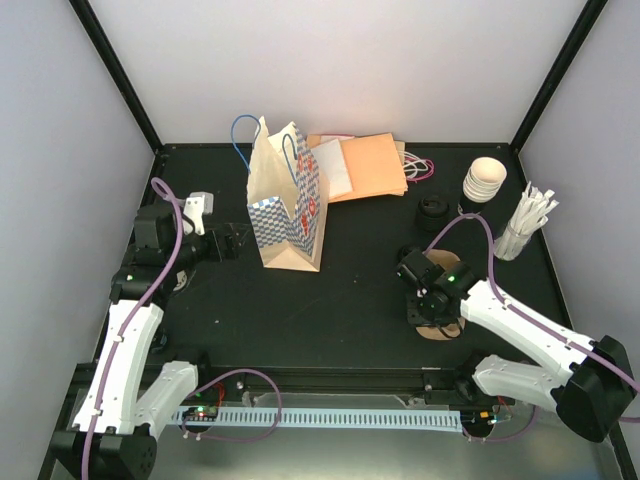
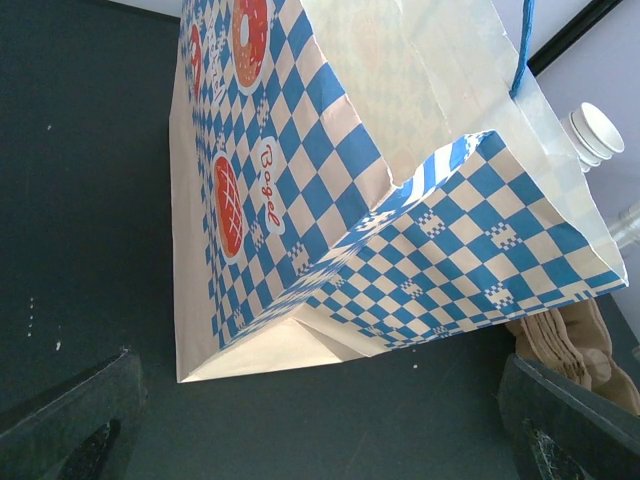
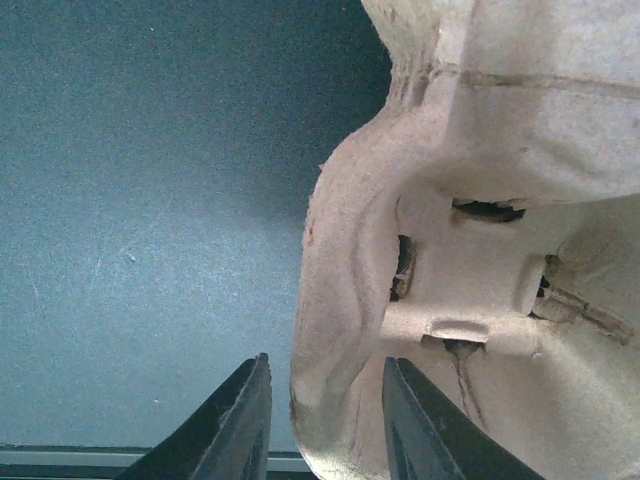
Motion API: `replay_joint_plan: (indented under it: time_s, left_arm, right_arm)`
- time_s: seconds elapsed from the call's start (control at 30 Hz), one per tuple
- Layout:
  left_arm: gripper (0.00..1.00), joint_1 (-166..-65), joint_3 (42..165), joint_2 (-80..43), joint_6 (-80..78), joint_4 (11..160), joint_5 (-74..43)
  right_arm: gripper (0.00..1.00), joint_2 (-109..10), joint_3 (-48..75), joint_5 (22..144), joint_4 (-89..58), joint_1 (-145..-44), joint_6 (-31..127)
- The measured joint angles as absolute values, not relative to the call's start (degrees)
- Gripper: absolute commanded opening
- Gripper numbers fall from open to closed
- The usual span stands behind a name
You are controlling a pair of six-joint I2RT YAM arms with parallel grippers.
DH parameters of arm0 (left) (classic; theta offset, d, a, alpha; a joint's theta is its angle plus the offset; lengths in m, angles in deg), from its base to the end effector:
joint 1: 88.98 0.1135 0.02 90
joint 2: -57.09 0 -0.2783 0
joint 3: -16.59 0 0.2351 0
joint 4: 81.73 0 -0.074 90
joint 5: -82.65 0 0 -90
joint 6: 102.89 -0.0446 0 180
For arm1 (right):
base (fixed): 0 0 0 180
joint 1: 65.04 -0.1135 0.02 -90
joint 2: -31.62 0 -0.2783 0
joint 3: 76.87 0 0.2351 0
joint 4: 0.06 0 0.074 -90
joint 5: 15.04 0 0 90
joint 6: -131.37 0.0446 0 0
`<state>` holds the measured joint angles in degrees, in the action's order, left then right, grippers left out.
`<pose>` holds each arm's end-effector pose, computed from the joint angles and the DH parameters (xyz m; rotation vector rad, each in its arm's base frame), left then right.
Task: Pack the takeout coffee
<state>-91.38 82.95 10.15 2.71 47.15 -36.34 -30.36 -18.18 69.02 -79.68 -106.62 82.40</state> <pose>0.1468 -0.0278 0.3356 0.0597 2.1291 -0.7222 0.1067 0.0885 0.2282 -0.0047 2.9804 0.0057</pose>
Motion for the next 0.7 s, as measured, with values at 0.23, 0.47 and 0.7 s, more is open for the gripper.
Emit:
replay_joint_plan:
  time_s: [0.23,0.47,0.7]
  left_arm:
    - [0.99,-91.38,82.93,10.06,2.71,47.17,-36.34]
    - [0.99,-91.38,82.93,10.04,2.71,47.17,-36.34]
    - [0.99,-91.38,82.93,10.04,2.71,47.17,-36.34]
  right_arm:
    - [0.25,-30.36,-18.18,69.09,-79.62,-106.62,82.36]
    - [0.12,-30.08,-18.14,69.07,-79.92,-106.62,82.49]
    - [0.11,-29.77,-17.27,68.87,-81.1,-106.62,82.47]
